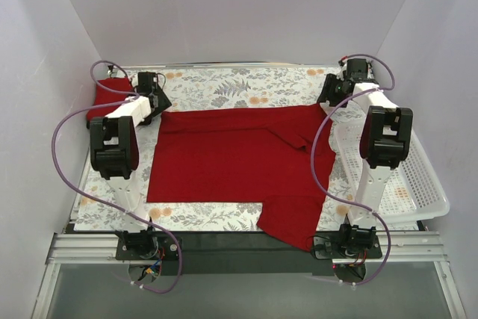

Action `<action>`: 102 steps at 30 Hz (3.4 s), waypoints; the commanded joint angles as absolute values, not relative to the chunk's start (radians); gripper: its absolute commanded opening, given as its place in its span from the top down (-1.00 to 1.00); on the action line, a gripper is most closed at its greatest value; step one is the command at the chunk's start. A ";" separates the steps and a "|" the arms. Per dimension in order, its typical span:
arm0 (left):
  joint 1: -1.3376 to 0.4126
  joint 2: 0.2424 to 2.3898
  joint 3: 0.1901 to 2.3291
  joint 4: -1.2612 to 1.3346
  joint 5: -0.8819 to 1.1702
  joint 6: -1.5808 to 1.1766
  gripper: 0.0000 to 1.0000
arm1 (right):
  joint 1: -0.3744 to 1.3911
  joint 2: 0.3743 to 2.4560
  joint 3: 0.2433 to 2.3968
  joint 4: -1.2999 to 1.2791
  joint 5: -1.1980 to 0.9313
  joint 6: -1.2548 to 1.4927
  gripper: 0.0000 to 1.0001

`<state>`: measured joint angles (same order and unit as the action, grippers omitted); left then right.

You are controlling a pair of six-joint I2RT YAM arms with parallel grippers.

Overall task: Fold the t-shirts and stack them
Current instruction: Fold the tshirt

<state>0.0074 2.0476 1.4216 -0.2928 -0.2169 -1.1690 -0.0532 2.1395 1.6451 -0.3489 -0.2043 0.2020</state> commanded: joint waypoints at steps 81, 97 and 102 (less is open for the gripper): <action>-0.192 1.387 0.867 -0.434 -0.439 -1.262 -0.11 | 0.601 1.864 1.241 -0.416 0.454 -0.135 0.27; -0.204 1.355 0.811 -0.380 -0.426 -1.235 -0.11 | 0.592 1.893 1.335 -0.431 0.580 -0.221 0.97; -0.204 1.364 0.815 -0.379 -0.420 -1.230 -0.11 | 0.551 1.907 1.387 -0.430 0.543 -0.230 0.97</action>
